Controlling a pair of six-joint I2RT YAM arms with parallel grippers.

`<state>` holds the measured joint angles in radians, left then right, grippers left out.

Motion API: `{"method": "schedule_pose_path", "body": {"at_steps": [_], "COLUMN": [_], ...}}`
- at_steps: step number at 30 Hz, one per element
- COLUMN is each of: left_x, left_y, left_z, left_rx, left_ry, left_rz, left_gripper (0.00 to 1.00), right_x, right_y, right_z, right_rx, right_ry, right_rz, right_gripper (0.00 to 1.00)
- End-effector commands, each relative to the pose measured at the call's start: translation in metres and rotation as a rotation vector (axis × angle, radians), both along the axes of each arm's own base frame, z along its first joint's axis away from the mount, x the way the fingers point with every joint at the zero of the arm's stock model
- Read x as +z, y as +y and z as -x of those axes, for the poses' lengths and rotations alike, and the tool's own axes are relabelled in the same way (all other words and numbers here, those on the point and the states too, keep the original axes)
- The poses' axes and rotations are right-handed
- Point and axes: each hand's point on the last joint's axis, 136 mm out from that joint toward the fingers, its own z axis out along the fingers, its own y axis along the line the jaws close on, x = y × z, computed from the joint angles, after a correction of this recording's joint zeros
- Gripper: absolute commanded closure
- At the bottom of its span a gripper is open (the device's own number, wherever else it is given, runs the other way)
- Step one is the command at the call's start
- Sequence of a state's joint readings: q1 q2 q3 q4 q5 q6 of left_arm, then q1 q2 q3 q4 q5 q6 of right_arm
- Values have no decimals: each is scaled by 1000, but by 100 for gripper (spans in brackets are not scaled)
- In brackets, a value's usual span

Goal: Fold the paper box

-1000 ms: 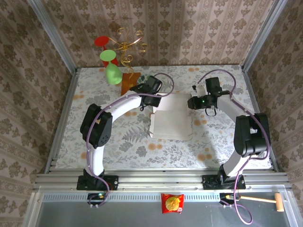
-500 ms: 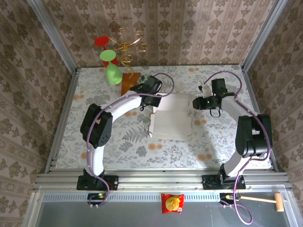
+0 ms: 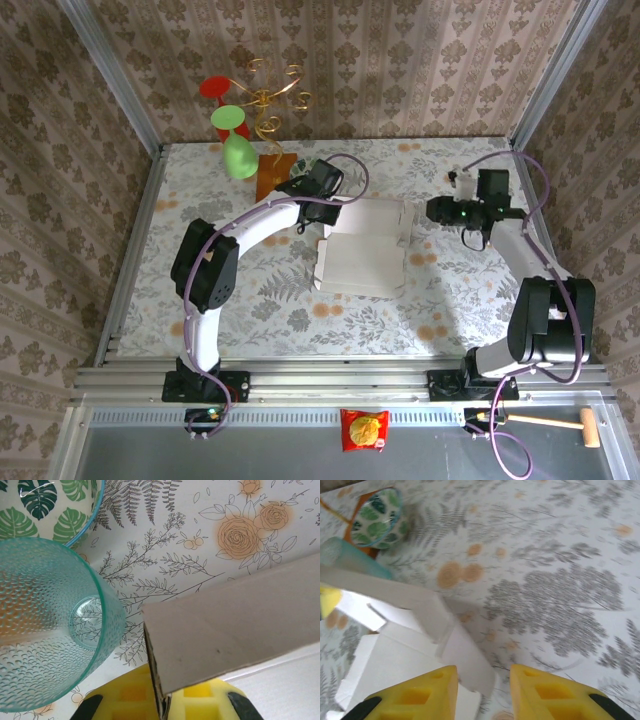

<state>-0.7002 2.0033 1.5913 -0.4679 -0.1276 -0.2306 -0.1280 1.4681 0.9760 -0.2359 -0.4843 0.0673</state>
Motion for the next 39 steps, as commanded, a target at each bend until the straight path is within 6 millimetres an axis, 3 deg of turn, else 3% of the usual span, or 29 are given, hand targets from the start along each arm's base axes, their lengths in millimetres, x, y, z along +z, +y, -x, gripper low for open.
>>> {"method": "schedule_pose_path", "body": {"at_steps": [1, 5, 11, 39], "left_x": [-14, -13, -14, -17], "left_y": [1, 0, 1, 0], "left_z": [4, 4, 4, 2], "left_rx": [-19, -22, -21, -22], "left_ry": [37, 36, 37, 41], "left_rz": [-34, -33, -36, -39], "left_gripper": [100, 100, 100, 100], "right_x": [-36, -56, -55, -41], "right_y": [-3, 13, 38, 63], "right_z": [3, -5, -8, -5], "right_rx": [-26, 42, 154, 274], "right_ry": [98, 156, 154, 140], "right_rz": [-14, 17, 24, 65], "right_gripper": [68, 66, 64, 62]}}
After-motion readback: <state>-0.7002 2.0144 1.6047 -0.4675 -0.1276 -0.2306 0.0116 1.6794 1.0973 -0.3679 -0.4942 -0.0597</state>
